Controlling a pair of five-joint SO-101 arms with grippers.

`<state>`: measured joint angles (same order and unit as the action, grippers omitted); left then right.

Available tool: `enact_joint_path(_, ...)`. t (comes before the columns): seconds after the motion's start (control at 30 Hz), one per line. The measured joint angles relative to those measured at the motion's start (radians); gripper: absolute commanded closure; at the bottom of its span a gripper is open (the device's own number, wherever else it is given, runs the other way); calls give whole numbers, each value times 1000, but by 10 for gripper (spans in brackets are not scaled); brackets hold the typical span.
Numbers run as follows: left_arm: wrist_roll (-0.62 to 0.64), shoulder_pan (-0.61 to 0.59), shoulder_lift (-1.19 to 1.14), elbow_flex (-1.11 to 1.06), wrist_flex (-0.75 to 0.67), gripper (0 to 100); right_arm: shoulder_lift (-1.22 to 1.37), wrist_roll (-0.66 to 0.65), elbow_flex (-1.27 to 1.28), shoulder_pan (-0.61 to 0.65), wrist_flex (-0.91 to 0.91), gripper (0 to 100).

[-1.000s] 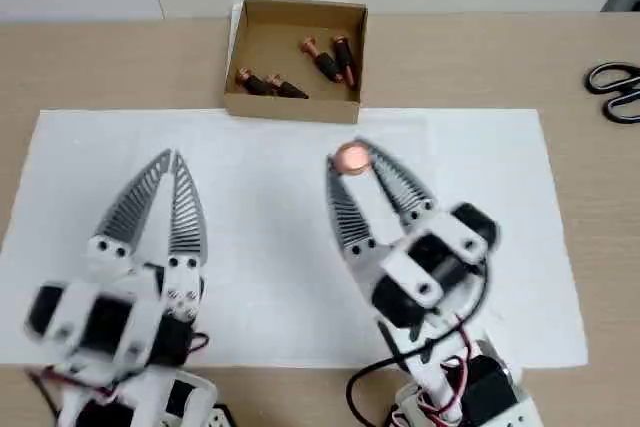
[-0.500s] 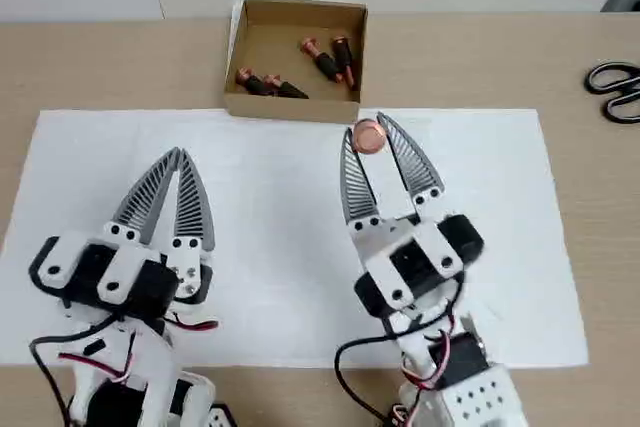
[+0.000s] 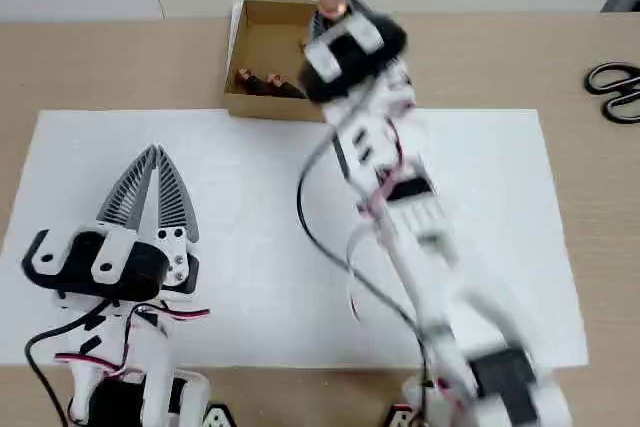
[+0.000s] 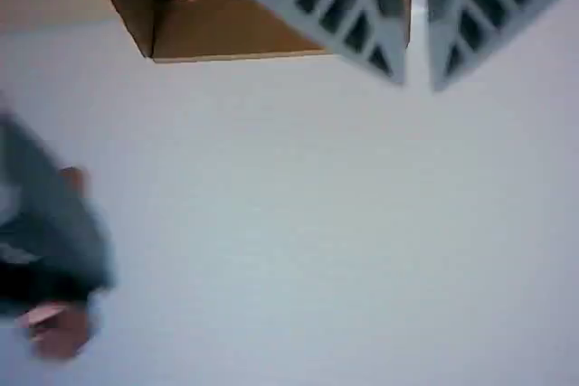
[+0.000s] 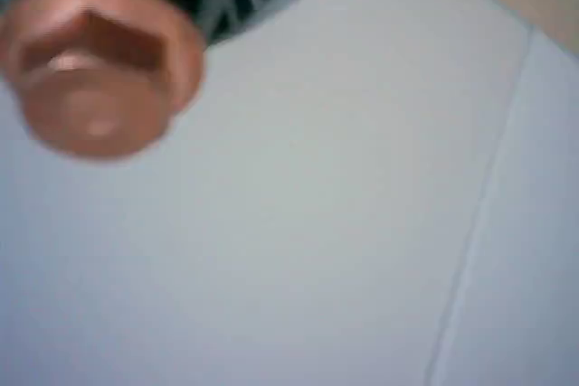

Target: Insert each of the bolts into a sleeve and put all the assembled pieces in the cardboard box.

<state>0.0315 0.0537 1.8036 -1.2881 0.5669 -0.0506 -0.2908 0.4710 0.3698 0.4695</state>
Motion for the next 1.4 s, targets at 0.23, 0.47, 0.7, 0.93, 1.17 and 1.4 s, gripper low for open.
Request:
enact_joint_path(0.23, 0, 0, 0, 0, 0, 994, 686, -221, -551, 3, 0, 995)
enact_joint_path(0.47, 0, 0, 0, -3, 0, 994, 1183, -250, -1138, -2, -198, 991)
enact_joint_path(0.7, 0, 0, 0, -3, 0, 994, 1498, -256, -1683, -3, -466, 990)
enact_joint_path(0.93, 0, 0, 0, -3, 0, 994, 1653, -362, -1921, 2, -529, 990)
enact_joint_path(1.17, 0, 0, 0, -3, 0, 994, 1669, -391, -1942, 2, -532, 990)
enact_joint_path(1.4, 0, 0, 0, -3, 0, 994, 1671, -502, -1950, 3, -532, 990)
